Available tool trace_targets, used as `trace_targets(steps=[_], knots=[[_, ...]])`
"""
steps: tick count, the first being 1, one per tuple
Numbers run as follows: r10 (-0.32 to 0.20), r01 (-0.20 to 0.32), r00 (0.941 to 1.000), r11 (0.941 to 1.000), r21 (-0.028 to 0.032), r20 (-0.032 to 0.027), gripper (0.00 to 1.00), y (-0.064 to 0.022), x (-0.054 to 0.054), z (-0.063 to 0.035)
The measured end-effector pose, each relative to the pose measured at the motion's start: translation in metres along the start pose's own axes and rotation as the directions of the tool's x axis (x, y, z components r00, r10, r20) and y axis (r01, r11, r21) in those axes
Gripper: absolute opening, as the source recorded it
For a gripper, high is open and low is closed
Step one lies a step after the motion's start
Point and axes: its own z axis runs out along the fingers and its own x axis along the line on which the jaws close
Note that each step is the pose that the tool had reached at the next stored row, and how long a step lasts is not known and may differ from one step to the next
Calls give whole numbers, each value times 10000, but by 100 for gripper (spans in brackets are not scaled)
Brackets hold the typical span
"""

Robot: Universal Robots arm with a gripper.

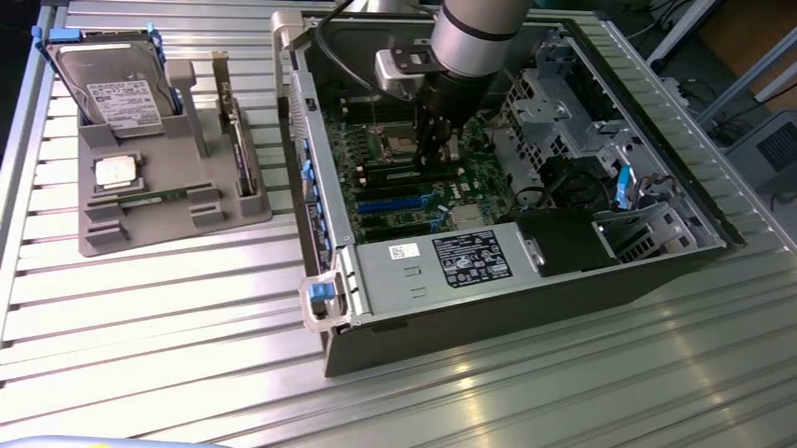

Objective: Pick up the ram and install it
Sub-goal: 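Insert the ram into the slot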

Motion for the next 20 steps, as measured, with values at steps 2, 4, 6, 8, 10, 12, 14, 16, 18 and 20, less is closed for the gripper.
trace_targets(steps=[2,4,6,8,10,12,14,16,18,20], knots=[[-44,44,10000,10000,0,-26,13,0,-25,-10],[-44,44,10000,10000,1,-25,13,0,-25,-9],[-43,43,10000,10000,1,-25,13,0,-25,-8],[-43,43,10000,10000,0,-25,13,1,-25,-7],[-43,43,10000,10000,1,-22,13,1,-25,-1],[-43,43,10000,10000,-2,-23,13,1,-25,6],[-43,43,10000,10000,-3,-26,13,0,-25,7],[-43,43,10000,10000,0,-23,13,0,-25,5],[-44,44,10000,10000,8,-23,13,1,-25,-7],[-44,44,10000,10000,13,-21,13,4,-25,-9]])
